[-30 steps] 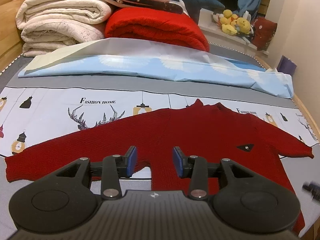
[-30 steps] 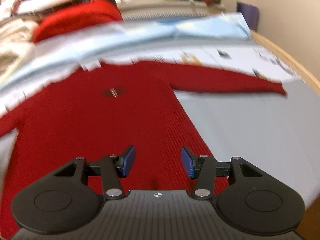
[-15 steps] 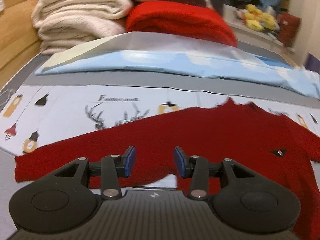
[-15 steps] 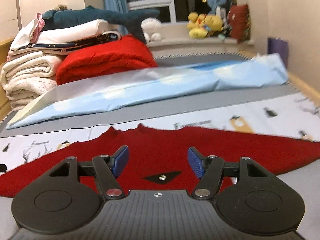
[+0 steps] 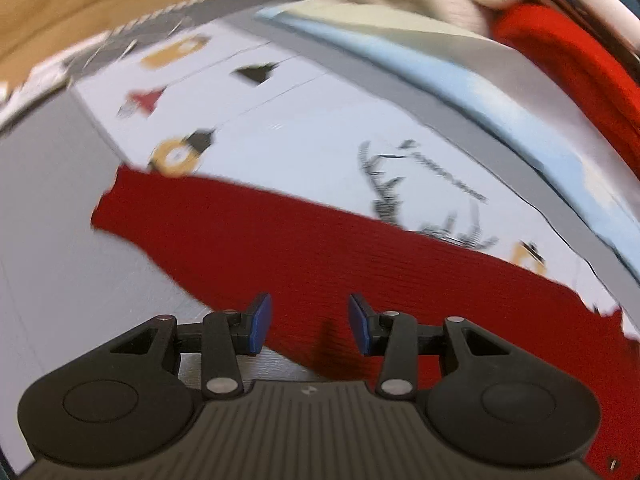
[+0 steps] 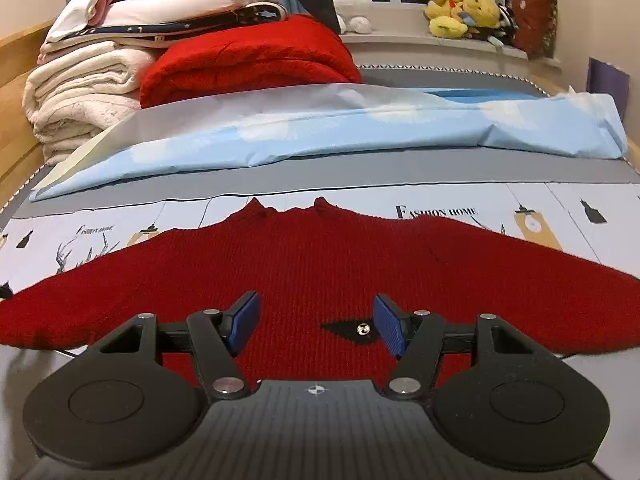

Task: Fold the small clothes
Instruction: 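Grasp the sleeve nearest the left gripper and straighten it outward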

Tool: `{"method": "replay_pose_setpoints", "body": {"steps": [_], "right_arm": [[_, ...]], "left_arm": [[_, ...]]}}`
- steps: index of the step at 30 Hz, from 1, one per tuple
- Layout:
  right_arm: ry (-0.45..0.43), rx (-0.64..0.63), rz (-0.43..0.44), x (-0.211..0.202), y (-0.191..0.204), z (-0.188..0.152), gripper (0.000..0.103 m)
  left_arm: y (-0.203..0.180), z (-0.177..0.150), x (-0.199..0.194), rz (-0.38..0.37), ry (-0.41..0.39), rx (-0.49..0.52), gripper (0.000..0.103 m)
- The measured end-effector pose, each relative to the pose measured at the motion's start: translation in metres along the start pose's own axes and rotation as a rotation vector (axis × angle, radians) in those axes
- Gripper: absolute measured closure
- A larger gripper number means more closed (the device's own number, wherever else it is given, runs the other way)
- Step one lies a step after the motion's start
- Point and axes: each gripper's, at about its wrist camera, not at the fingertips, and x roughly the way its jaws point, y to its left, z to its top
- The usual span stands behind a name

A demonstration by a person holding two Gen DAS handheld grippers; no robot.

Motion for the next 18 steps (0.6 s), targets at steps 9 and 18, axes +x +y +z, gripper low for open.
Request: {"method": "replay_pose_setpoints", "body": {"steps": [9,18], "right_arm": [[0.05,0.056,-0.026,0.02,-0.026,0.007,0.039],[0.084,0.095,-0.033,0.038,-0.037,0.008,0.039]], "left_arm": [[0.045,-0.001,0.051,0.029,0.129,-0.322,0.053],[0.007,-0.001,0.026,0.149,-0.079,-0.209,0.09]]}}
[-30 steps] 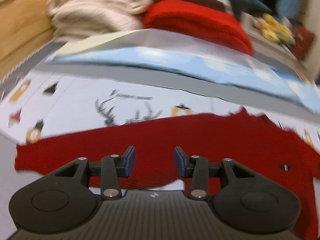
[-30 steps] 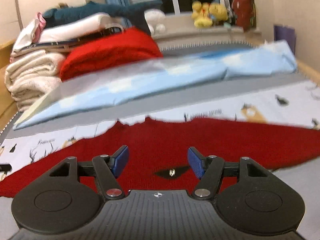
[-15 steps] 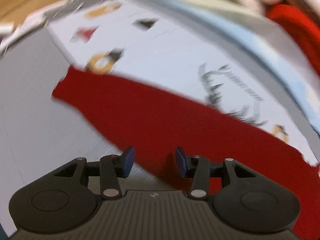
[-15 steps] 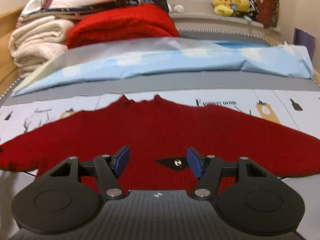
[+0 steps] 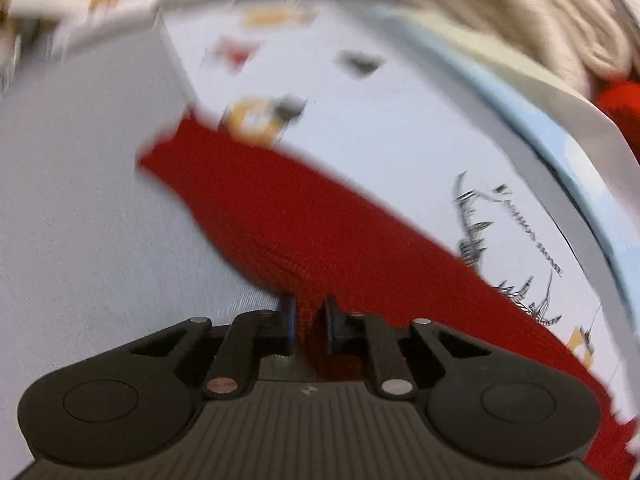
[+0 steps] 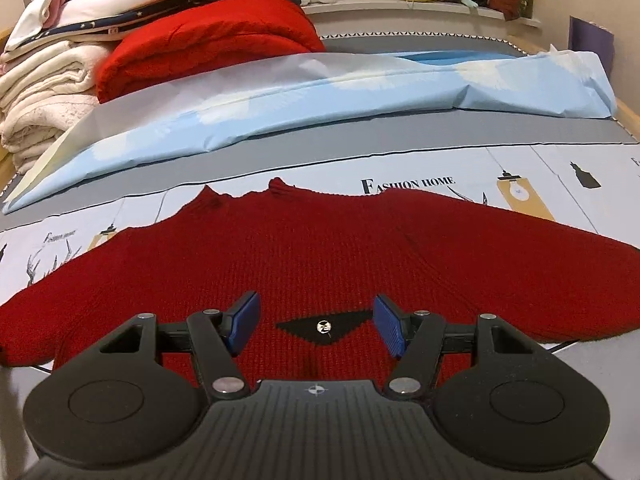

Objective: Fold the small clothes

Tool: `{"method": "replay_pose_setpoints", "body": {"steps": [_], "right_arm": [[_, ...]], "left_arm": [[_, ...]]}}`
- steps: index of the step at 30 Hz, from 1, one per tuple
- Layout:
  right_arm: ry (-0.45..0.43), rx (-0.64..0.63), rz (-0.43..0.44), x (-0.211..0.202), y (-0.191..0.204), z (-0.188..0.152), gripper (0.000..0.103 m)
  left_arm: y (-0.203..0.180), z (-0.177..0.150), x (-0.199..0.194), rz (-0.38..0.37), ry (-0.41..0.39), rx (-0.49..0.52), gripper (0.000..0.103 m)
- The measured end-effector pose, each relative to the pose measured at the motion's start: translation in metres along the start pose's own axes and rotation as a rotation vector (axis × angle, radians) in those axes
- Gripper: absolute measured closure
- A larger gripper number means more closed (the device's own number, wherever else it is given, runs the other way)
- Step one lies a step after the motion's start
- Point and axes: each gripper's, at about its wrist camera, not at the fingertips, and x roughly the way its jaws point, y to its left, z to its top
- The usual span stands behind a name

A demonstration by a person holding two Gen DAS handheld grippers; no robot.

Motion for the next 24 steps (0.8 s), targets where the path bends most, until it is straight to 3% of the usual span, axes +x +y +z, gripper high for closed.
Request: {"method": "replay_pose_setpoints", "body": {"steps": [3,5,7,9,12,13,15,18,21,24], "right_arm": [[0.006,0.0,0.007,0.003,-0.001,0.0,0.041],[0.002,0.003,0.008,0.003,0.0,0.002,0.041],[0.0,0.013,0.005,0.003,-0.002,0.003,0.045],[0.0,0.023,0.001,0.004,-0.003,0.003,0.047],[0.003,0.033,-0.024,0.005,-0.006,0.003,0.048],[0.007,0.042,-0.033,0.006,-0.008,0.003,0.048],[0.017,0.077,-0.054,0.009,-0.014,0.003,0.048],[0.04,0.142,-0.062,0.013,-0.023,0.002,0.048],[0.06,0.177,-0.037,0.018,-0.025,0.001,0.047],[0.094,0.208,0.0,0.025,-0.023,-0.002,0.047]], "left_arm": [[-0.056,-0.018,-0.052,-0.048,-0.245,0.29,0.09],[-0.093,-0.046,-0.09,-0.176,-0.369,0.486,0.091],[-0.121,-0.083,-0.125,-0.35,-0.433,0.651,0.091],[-0.14,-0.129,-0.157,-0.518,-0.447,0.801,0.09],[-0.162,-0.187,-0.177,-0.778,-0.305,1.05,0.074],[-0.163,-0.199,-0.18,-0.831,-0.272,1.103,0.074],[-0.164,-0.208,-0.184,-0.863,-0.258,1.123,0.074],[-0.162,-0.179,-0.174,-0.865,-0.19,0.974,0.074],[-0.16,-0.143,-0.148,-0.73,-0.137,0.804,0.073],[-0.155,-0.12,-0.11,-0.568,-0.025,0.679,0.07]]}}
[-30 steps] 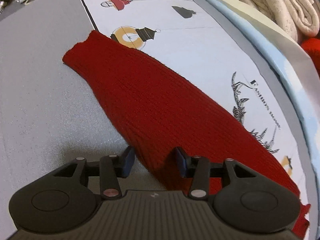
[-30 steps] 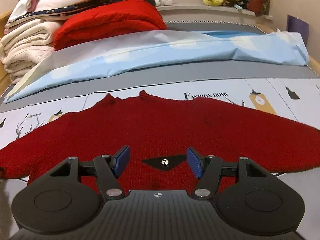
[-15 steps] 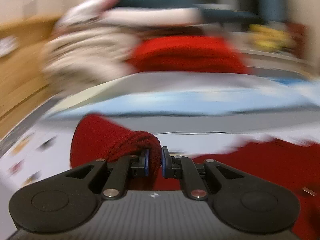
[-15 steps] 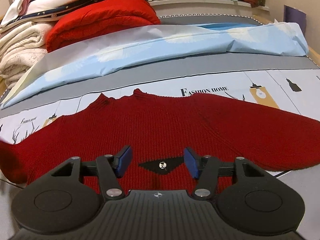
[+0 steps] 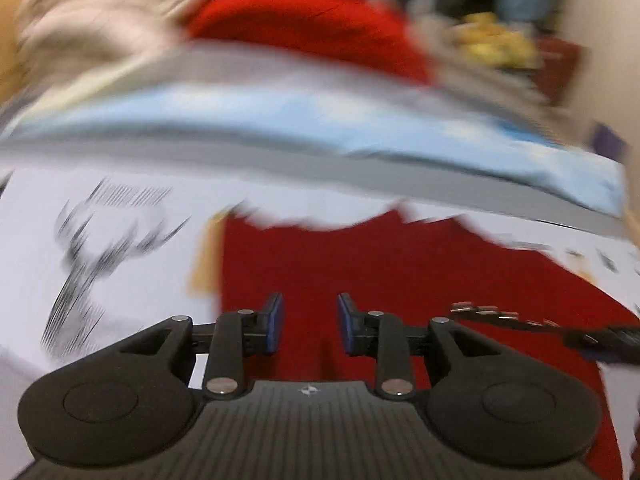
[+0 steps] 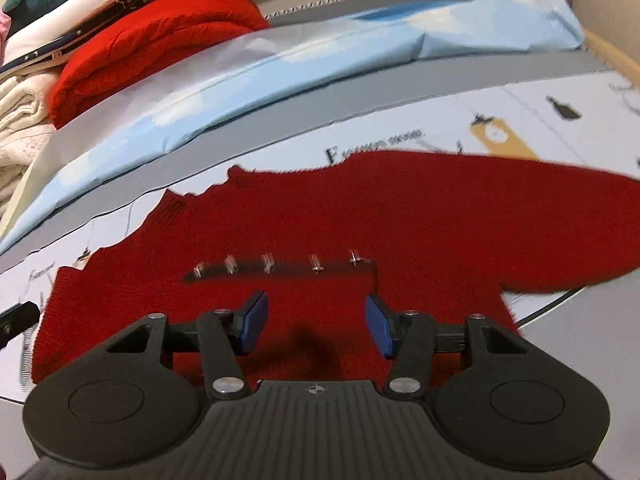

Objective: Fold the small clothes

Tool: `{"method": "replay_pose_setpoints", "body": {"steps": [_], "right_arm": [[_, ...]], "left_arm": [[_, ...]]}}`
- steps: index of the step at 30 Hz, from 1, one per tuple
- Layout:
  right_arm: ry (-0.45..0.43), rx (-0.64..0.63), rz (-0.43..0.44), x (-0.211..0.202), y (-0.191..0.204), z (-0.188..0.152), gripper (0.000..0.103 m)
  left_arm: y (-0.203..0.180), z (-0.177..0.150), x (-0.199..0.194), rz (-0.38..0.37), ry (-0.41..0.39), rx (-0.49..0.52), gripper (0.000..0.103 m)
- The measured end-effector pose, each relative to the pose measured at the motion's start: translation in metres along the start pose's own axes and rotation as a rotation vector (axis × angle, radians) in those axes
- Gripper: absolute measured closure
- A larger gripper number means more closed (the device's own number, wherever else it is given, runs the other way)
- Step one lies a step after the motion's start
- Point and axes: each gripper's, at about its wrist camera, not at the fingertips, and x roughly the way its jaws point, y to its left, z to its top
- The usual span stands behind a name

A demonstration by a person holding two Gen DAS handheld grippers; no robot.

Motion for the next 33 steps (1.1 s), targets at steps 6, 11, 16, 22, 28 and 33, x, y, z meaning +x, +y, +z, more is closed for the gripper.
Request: {"method": "replay_pose_setpoints", "body": {"steps": [6,11,16,22,28,33], "right_arm": [[0.114,0.2,0.02,0.027,-0.015,-0.006,0.045],[0.154,0.351,-0.055,0.045,-0.032,-0.015,0.046],[0.081,0.329,-0.091,0.046,-0.029,-0.014,0.08],[-0.132,0.348,0.064,0.01,-0.035,0.007,0.091],[-0.432,0.249,-0.034,-0.043,-0.037,0.028,0.093],[-0.123,0.453,-0.239,0.004,-0.075,0.021,0.088]], "left_arm": [[0.043,0.001,0.017,0.032,0.122,-0.193,0.062],[0.045,0.011,0.011,0.056,0.101,-0.233,0.062],[0.047,0.011,0.005,0.072,0.067,-0.226,0.062],[0.045,0.015,0.003,0.073,0.042,-0.207,0.062],[0.027,0.012,0.003,0.019,0.041,-0.137,0.062],[0.007,-0.002,0.021,-0.007,0.122,-0.037,0.062]]}}
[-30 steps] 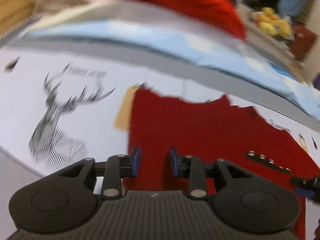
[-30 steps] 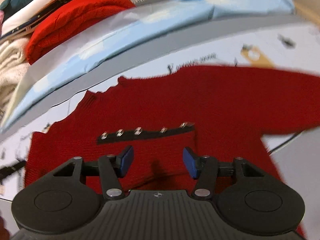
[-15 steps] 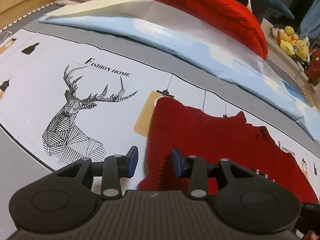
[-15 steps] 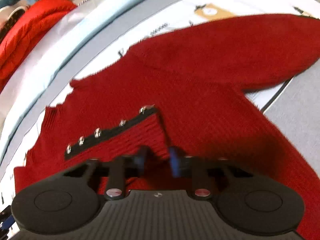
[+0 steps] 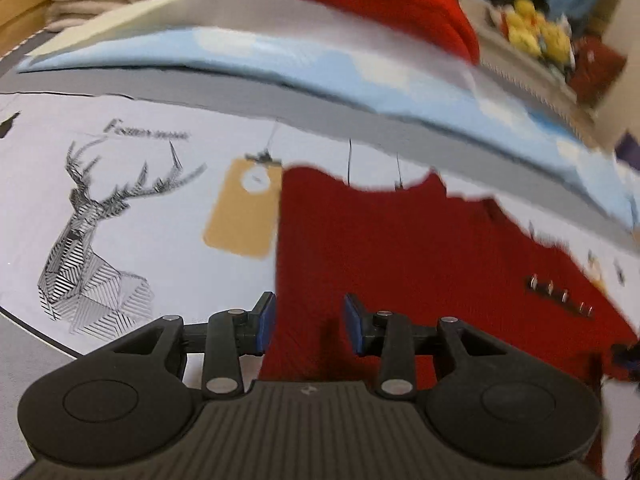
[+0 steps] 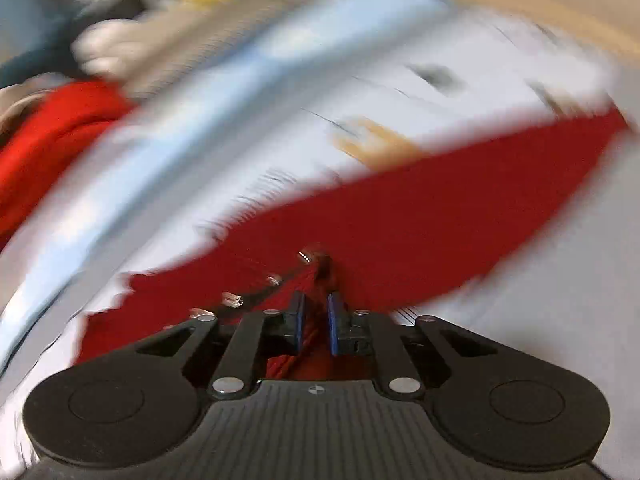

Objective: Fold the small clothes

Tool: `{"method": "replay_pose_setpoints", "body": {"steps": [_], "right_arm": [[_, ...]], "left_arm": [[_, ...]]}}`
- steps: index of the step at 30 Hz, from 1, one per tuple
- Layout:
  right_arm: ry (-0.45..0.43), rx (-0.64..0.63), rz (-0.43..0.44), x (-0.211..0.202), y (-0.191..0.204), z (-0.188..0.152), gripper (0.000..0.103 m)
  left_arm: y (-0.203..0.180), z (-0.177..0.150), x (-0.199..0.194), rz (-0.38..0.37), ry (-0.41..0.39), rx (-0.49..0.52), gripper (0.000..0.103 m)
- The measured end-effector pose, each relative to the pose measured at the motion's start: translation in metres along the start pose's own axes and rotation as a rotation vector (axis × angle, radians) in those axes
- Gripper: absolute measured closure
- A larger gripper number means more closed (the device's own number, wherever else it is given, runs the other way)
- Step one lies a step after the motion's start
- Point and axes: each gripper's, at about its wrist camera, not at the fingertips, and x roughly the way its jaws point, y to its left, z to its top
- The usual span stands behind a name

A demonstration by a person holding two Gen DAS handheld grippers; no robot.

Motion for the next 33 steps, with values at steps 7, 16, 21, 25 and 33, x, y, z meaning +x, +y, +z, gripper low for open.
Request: {"method": "replay_pose_setpoints", "body": {"steps": [7,16,21,25,33], "right_arm": [[0.003,-0.048,0.209,-0.001,0.011,0.01,0.069],[0.287,0.025,0.183,0.037,0.004,-0.012,0.059],[0.239,0.011,0.18,0.016,-0.001,-0.005,0.059],[0.214,0.01,0.172,0.009,-0.016,0.006,0.059],[0.144,0.025,0.123,0.01,-0.051,0.034,0.059]], "left_arm": [[0.004,-0.011,0.021,0.146,0.09,0.039,0.067],[-0.003,-0.016,0.026,0.063,0.14,0.02,0.062],[-0.026,-0.011,0.001,0.035,0.007,0.106,0.064],[-0.02,-0.021,0.02,-0.001,0.14,0.024,0.068],[-0.068,-0.021,-0.008,0.059,0.038,0.17,0.066]]}}
